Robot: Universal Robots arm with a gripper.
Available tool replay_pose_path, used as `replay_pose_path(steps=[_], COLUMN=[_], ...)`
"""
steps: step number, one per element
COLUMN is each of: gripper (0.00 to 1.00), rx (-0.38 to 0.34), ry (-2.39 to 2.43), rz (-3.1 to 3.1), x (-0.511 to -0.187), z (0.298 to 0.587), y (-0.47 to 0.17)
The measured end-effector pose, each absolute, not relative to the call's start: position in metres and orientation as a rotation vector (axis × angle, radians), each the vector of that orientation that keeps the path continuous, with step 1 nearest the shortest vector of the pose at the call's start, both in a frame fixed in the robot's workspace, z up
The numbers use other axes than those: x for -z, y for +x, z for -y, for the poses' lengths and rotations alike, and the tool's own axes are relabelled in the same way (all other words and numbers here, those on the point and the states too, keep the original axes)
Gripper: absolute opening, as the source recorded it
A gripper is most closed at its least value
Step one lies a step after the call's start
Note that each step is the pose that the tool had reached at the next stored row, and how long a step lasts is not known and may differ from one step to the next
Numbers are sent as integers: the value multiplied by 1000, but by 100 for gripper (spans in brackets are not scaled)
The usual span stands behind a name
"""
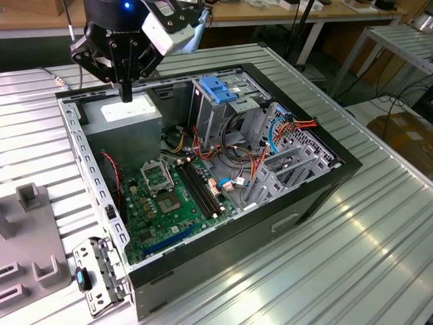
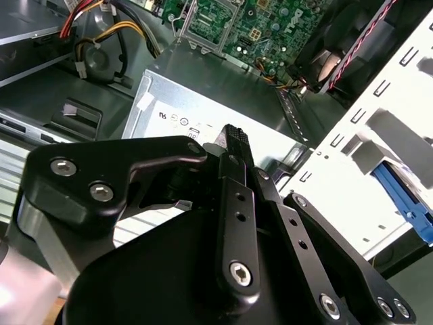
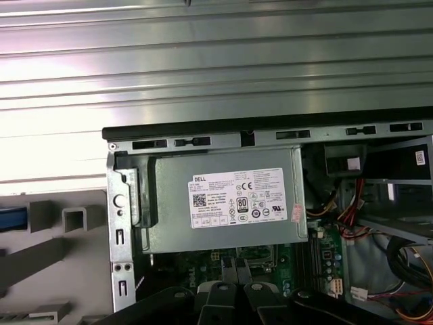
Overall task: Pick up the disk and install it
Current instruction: 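Reach for the disk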
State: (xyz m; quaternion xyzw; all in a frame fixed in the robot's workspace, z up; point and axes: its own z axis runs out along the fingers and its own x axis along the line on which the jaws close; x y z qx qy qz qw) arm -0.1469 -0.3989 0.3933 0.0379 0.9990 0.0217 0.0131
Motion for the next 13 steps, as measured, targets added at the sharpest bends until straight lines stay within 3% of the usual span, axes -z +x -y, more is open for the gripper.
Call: replay_pose_path(steps=[13], gripper=[10], rx=[-68], ry=[118], rz=[-3113], x=[-393], z=[399], y=[-155])
